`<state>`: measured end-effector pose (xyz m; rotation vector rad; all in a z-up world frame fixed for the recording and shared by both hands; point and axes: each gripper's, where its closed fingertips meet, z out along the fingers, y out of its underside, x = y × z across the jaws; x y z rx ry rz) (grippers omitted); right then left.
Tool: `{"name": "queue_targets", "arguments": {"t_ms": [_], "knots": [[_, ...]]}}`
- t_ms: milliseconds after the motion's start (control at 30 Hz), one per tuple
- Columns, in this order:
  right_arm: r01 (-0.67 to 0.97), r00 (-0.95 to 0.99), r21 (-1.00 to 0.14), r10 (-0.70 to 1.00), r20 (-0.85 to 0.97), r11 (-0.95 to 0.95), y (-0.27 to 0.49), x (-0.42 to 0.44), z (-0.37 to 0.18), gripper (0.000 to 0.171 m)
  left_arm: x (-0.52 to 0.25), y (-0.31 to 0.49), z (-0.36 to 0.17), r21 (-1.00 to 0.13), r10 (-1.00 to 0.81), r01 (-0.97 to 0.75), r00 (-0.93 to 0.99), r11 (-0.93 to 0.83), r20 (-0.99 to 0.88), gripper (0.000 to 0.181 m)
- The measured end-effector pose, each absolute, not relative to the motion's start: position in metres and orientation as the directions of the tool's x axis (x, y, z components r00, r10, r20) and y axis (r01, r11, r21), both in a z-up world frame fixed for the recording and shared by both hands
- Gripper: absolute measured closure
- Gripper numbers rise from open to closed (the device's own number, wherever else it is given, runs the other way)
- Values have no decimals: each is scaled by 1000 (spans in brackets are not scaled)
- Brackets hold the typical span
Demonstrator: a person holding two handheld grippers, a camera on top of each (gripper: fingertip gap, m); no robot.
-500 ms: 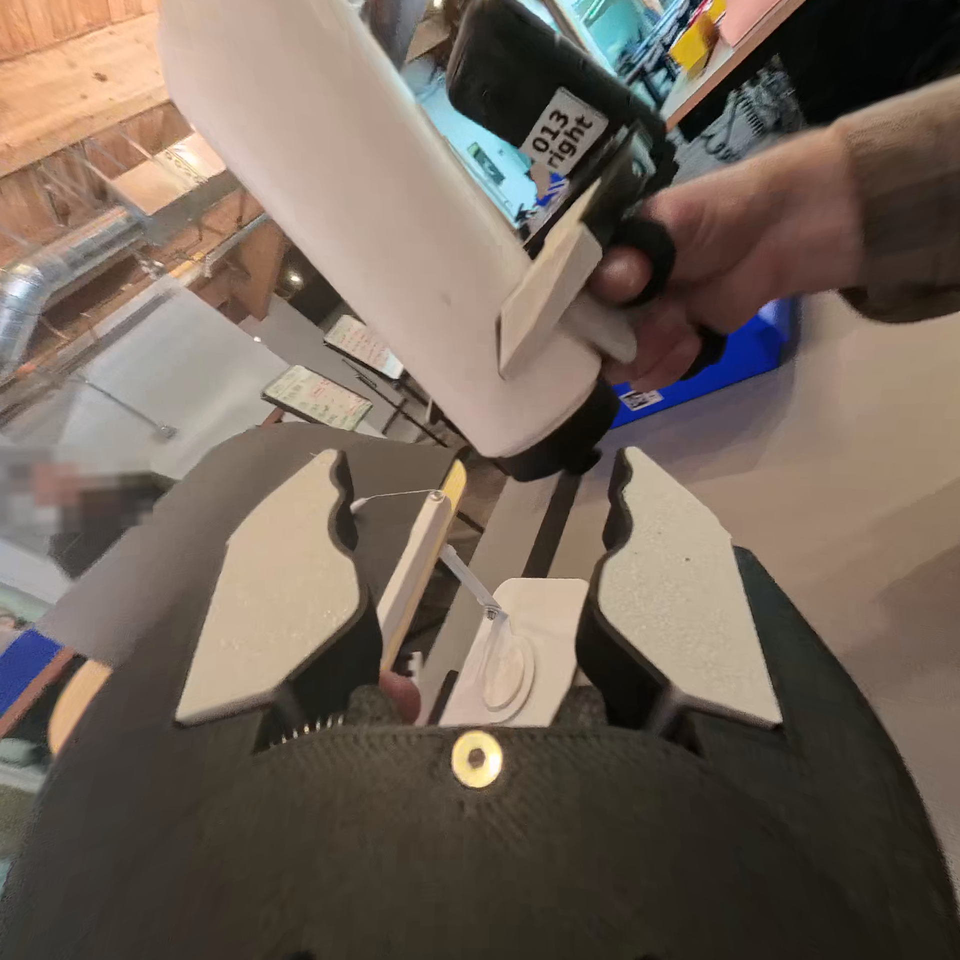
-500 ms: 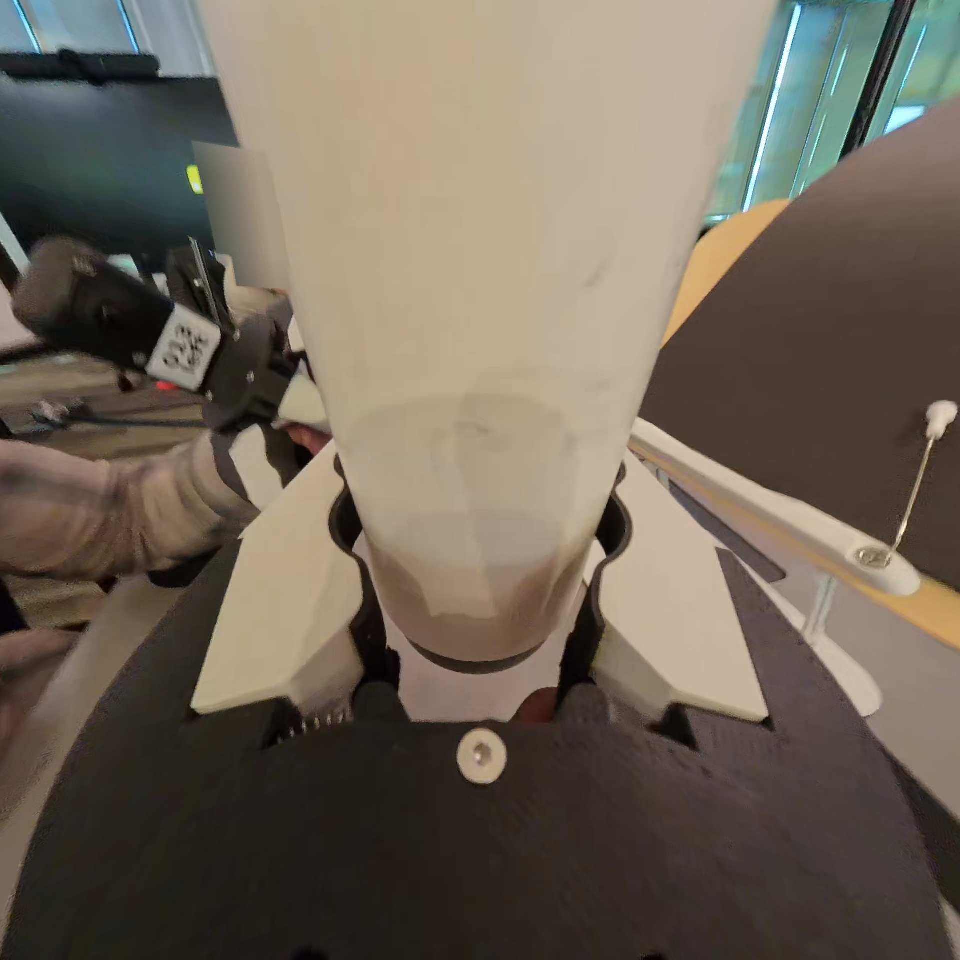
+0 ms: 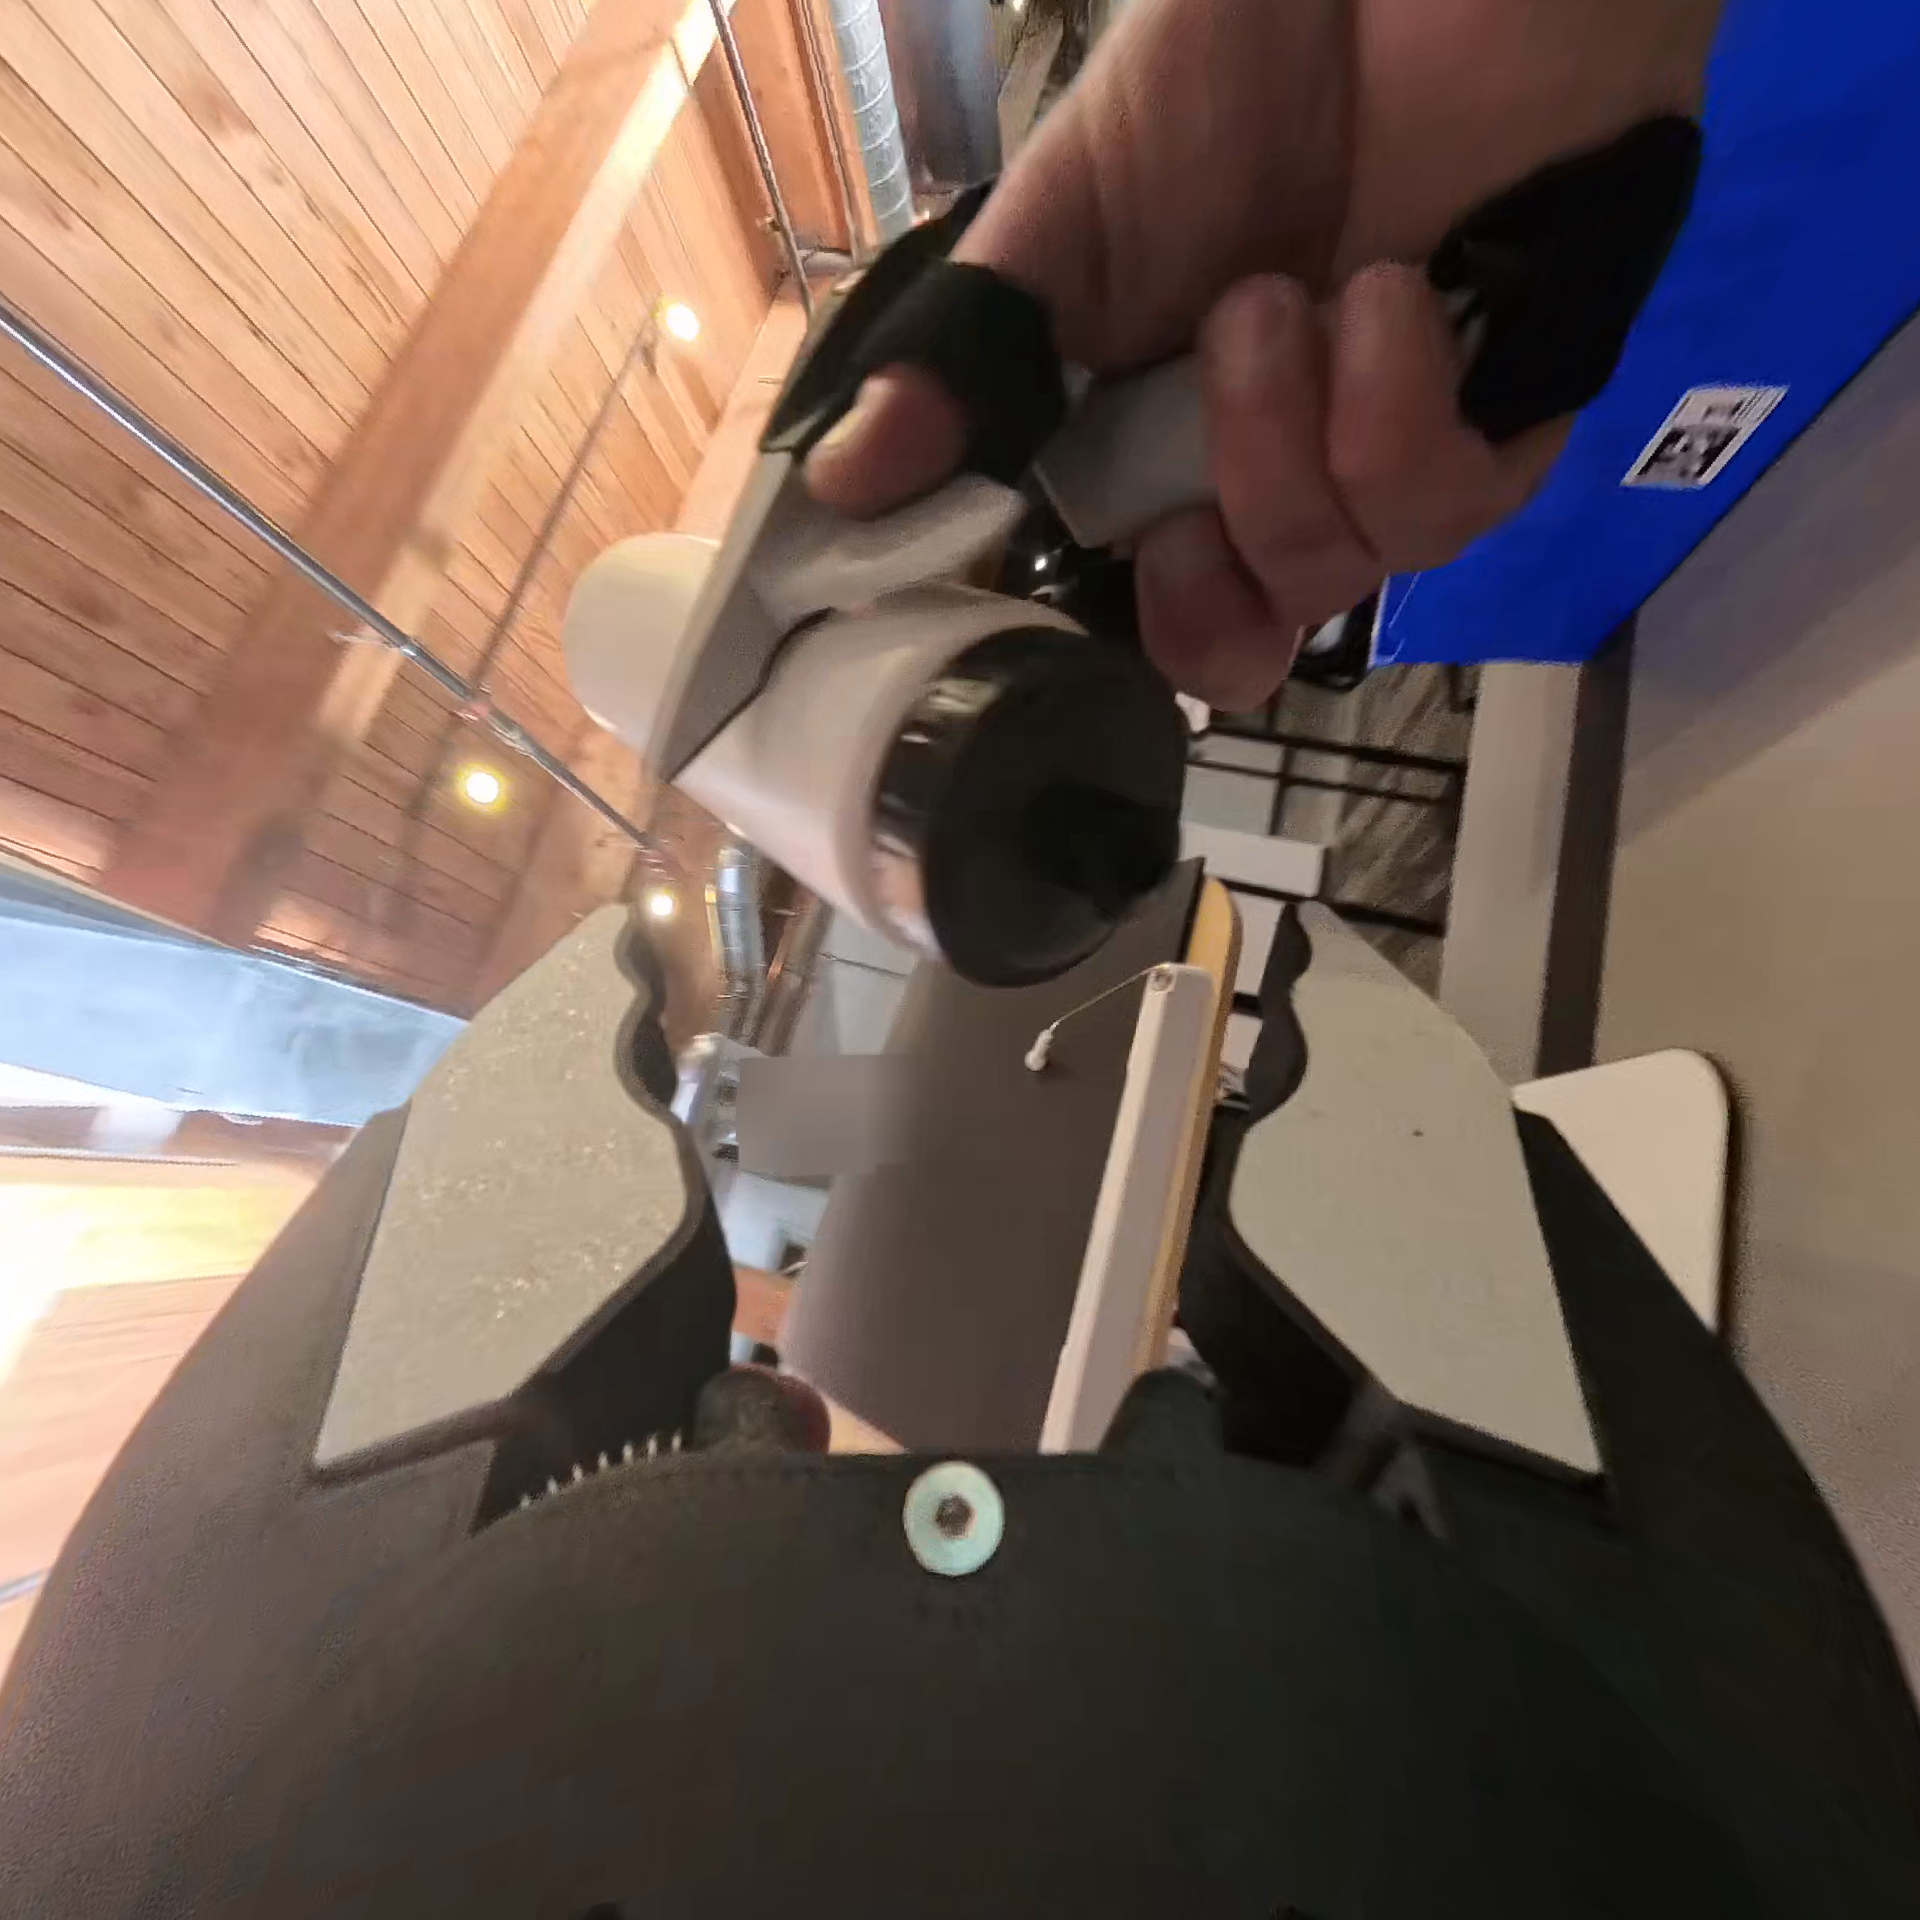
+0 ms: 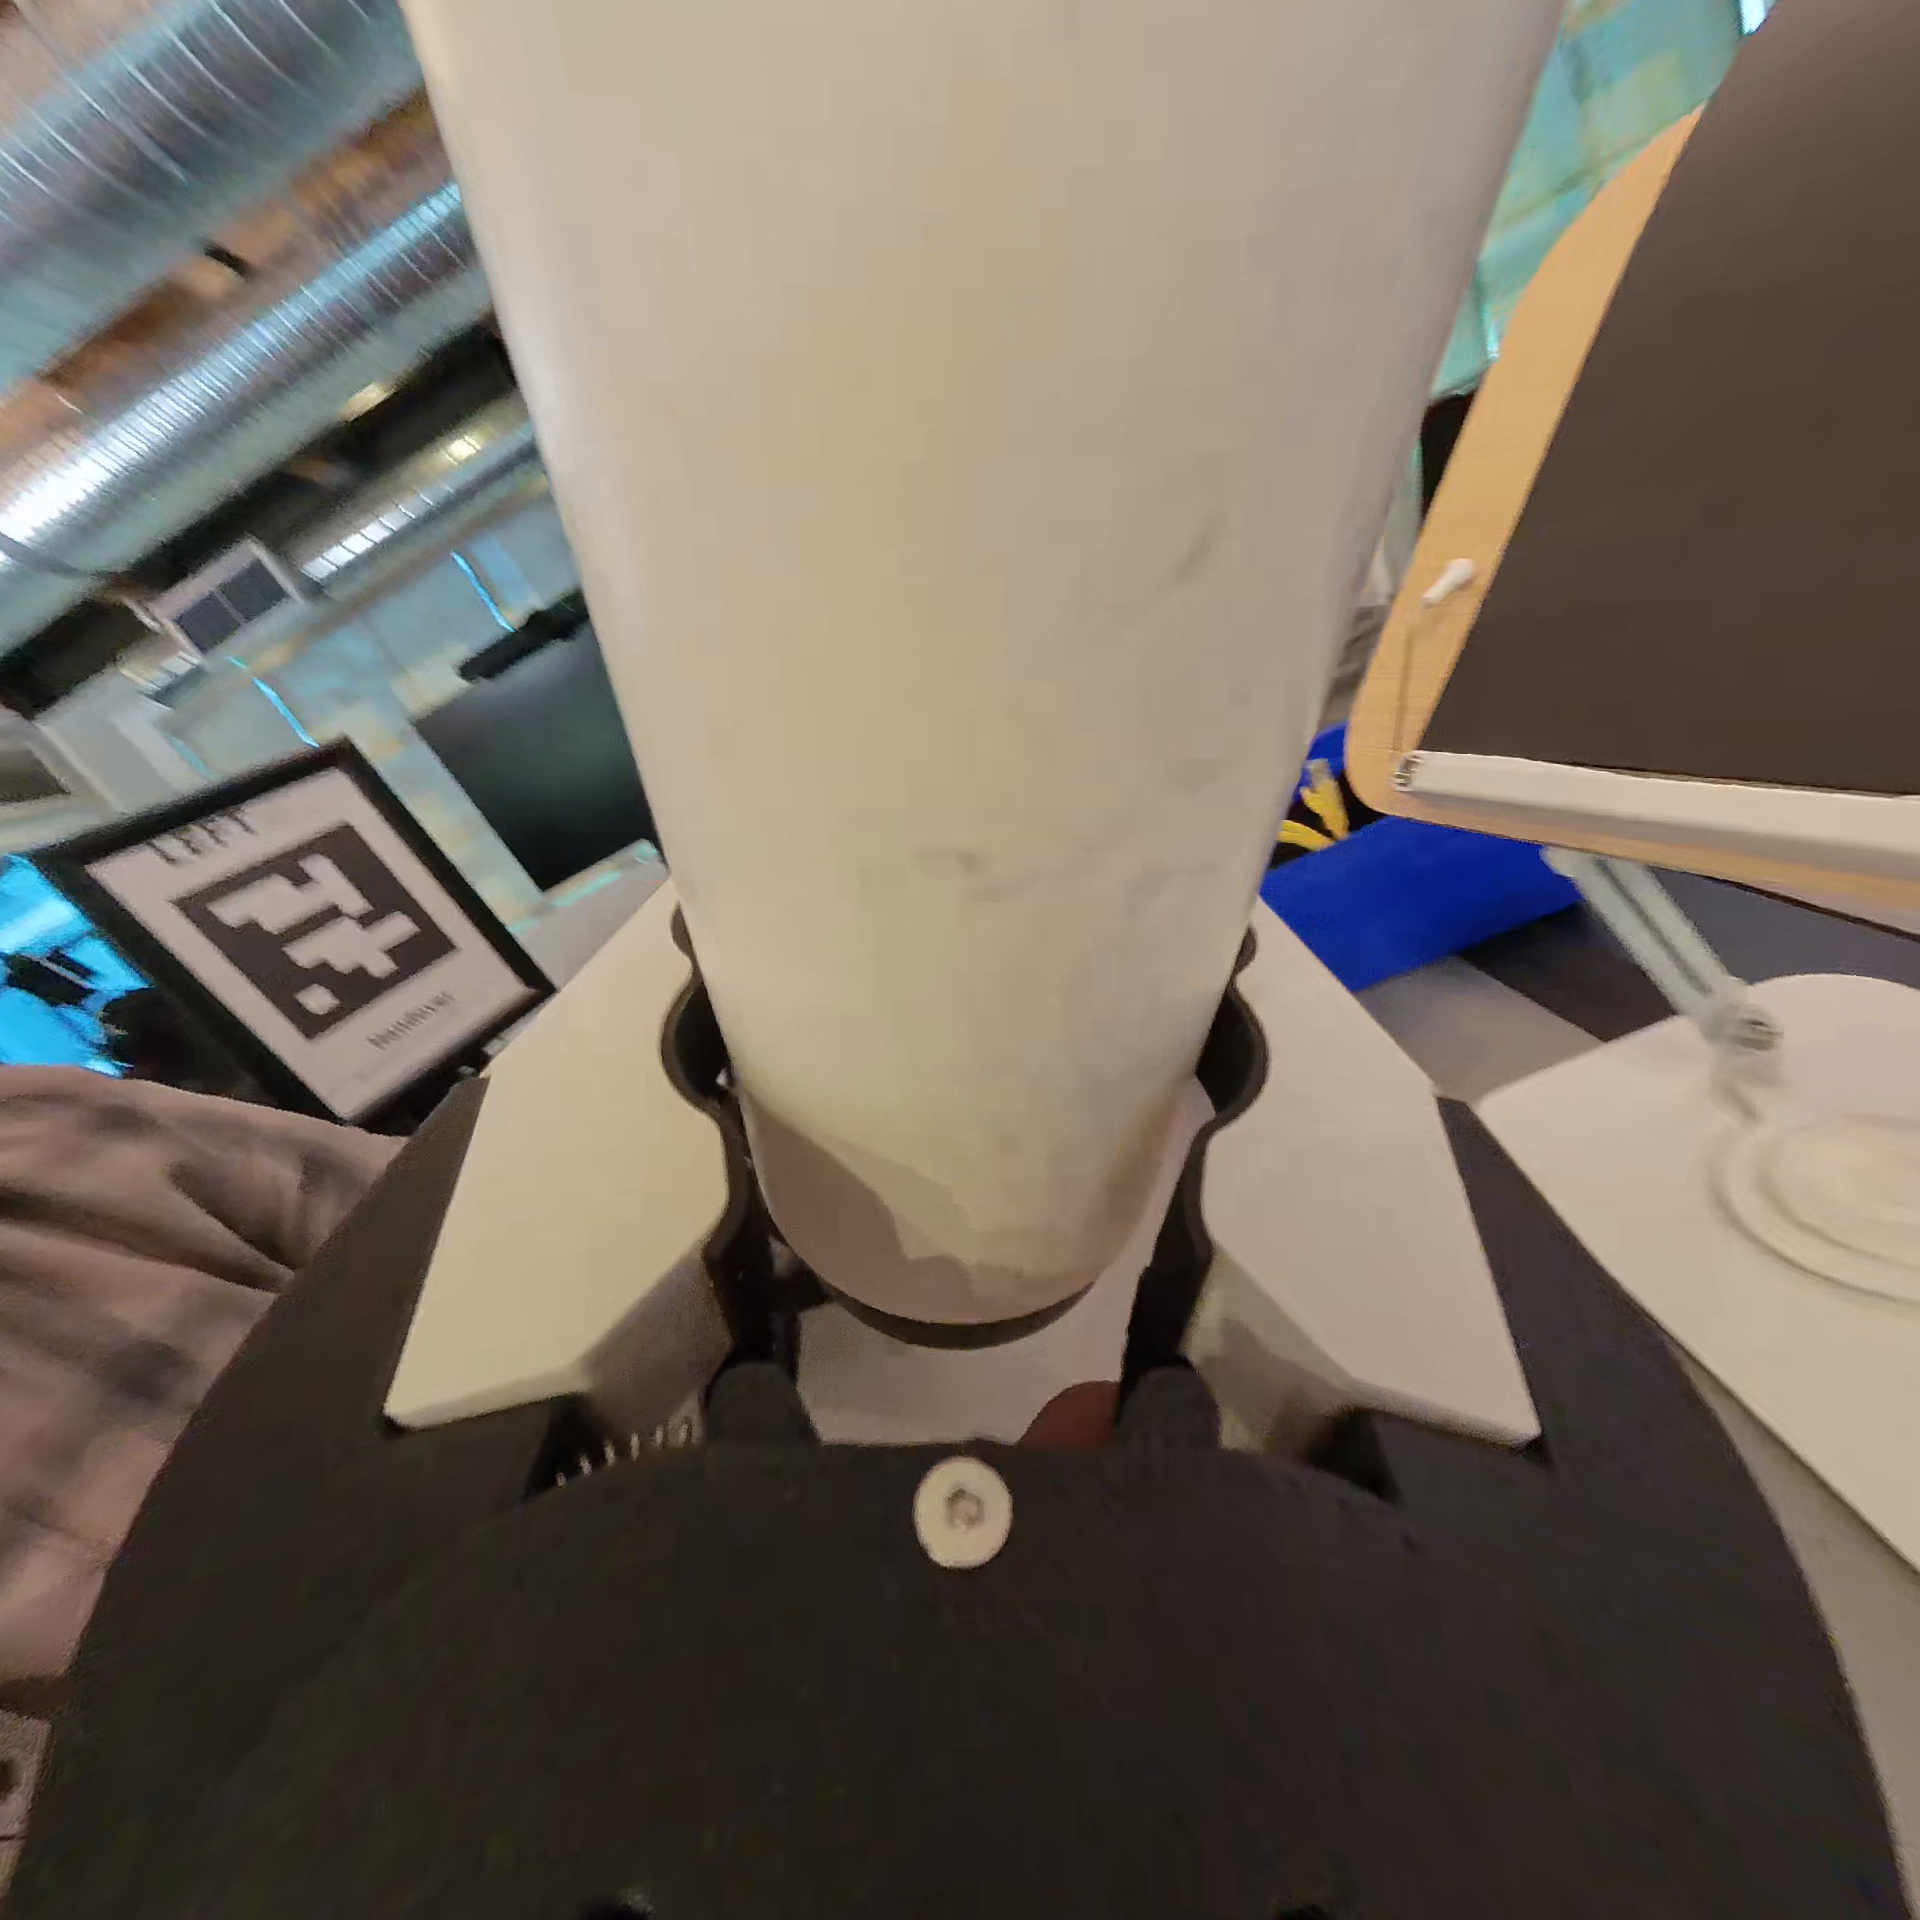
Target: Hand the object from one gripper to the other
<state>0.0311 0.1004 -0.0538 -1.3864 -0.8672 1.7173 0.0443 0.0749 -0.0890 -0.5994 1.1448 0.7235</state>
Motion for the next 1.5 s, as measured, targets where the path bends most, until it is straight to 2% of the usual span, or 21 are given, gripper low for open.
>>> {"name": "queue_targets", "arguments": {"t_ms": [67,167,333,467,533,767,867,1100,1133,1267,1500], "knots": [[-154,-172,-831,843,-511,-535,97,27,-49,79,44,77,-90,20,306,-800,206,600,-929,70],[-150,-202,-802,812,-548,-579,92,16,-50,78,44,74,-89,54,389,-807,224,588,-894,73],[-170,-250,-736,751,-611,-655,90,-3,-56,78,42,67,-78,51,459,-820,267,571,-847,84],[-211,-259,-699,728,-635,-684,94,-3,-52,78,38,70,-81,52,464,-829,259,557,-847,101],[-216,-268,-691,722,-638,-690,92,-5,-50,78,37,71,-80,48,470,-835,260,548,-844,102],[-291,-250,-605,670,-699,-741,103,-9,-50,78,24,73,-71,40,528,-852,286,521,-799,87],[-346,-230,-556,642,-731,-756,112,-9,-52,78,18,75,-67,20,536,-855,308,519,-786,73],[-424,-195,-497,613,-766,-757,128,-5,-61,78,22,77,-81,-3,420,-788,331,616,-845,59],[-428,-195,-498,615,-764,-754,129,-4,-60,78,22,77,-84,1,414,-787,323,617,-851,71],[-423,-187,-502,615,-766,-754,130,-4,-61,78,18,82,-84,-60,370,-783,358,619,-857,90],[-366,-205,-518,610,-765,-773,118,-16,-63,78,16,89,-90,-86,287,-777,330,623,-899,105]]}}
